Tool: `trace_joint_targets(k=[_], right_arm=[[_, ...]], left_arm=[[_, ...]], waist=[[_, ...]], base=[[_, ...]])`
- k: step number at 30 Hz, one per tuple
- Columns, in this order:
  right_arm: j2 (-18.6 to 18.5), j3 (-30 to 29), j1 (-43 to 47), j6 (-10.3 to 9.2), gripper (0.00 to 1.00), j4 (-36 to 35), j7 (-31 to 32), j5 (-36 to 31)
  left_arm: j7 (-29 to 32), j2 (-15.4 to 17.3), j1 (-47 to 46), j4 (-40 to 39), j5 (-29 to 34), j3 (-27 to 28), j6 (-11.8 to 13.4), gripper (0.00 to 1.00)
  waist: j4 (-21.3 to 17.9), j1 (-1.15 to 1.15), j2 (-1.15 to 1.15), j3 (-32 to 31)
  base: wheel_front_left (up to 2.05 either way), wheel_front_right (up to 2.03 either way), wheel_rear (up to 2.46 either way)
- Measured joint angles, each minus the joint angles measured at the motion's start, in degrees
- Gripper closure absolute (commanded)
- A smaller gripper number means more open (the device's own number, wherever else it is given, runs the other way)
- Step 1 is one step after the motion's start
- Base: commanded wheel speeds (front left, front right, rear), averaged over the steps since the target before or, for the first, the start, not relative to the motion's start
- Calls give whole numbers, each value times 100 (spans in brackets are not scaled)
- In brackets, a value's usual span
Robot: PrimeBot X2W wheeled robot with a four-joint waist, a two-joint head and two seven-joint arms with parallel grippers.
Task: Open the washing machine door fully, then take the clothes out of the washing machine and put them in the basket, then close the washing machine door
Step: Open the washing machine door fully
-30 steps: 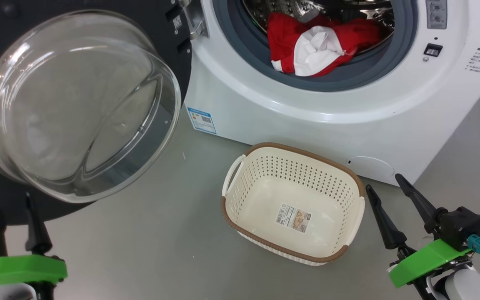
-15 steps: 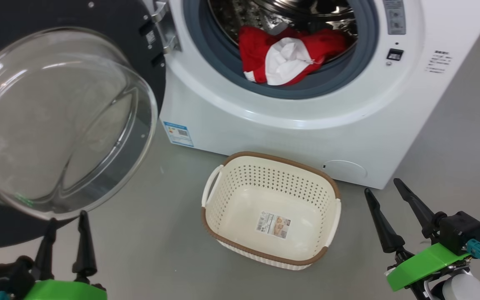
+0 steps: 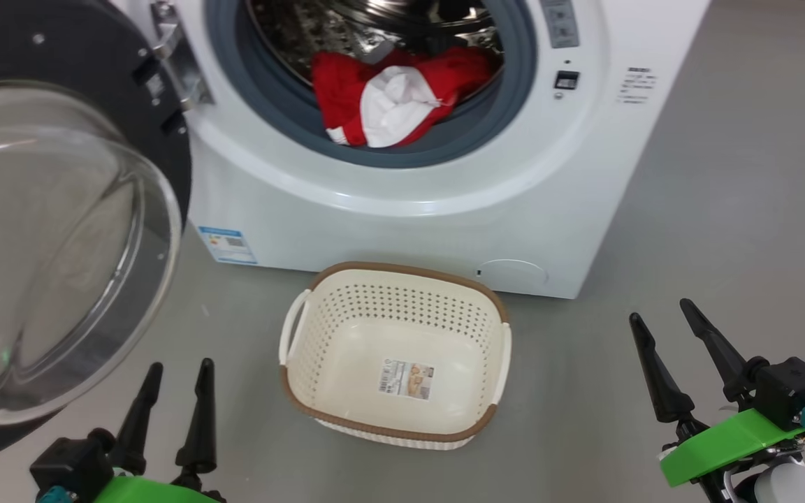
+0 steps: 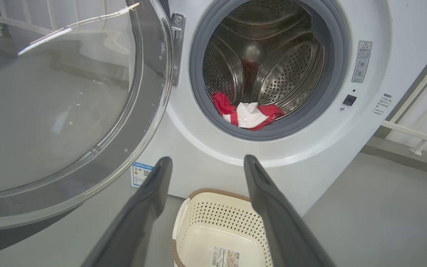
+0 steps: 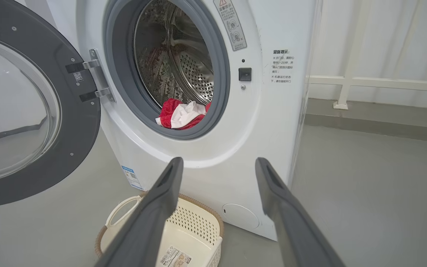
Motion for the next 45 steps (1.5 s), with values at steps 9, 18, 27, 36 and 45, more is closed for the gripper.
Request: trace_joint_targets(k=[9,18,27,36,45], right_arm=[[69,-82,0,0,0,-21,0,1],[107,-189,2,0,0,-64,0,1],[131,-338,149,0,0,-103,0,0],[151,-442,215,0,0,-146,0,-1],[189,-523,226,0,0,-151,0,-7]], left_arm=[[0,149,105,-65,-164,-250,0,0],[0,180,105,-108,-165,-278,0,0],[0,186,105,-130,-164,-276,0,0],[0,194,106,-160,-162,-241,0,0],[0,197,105,-197,-153,-260,0,0]], waist=[[-535,0,0,5],[-926,0,0,26],[-1227,0,0,54],[-1403,0,0,27],[-1401,0,0,47]], base=[[0,0,0],[0,0,0],[0,0,0],[0,0,0],[0,0,0]])
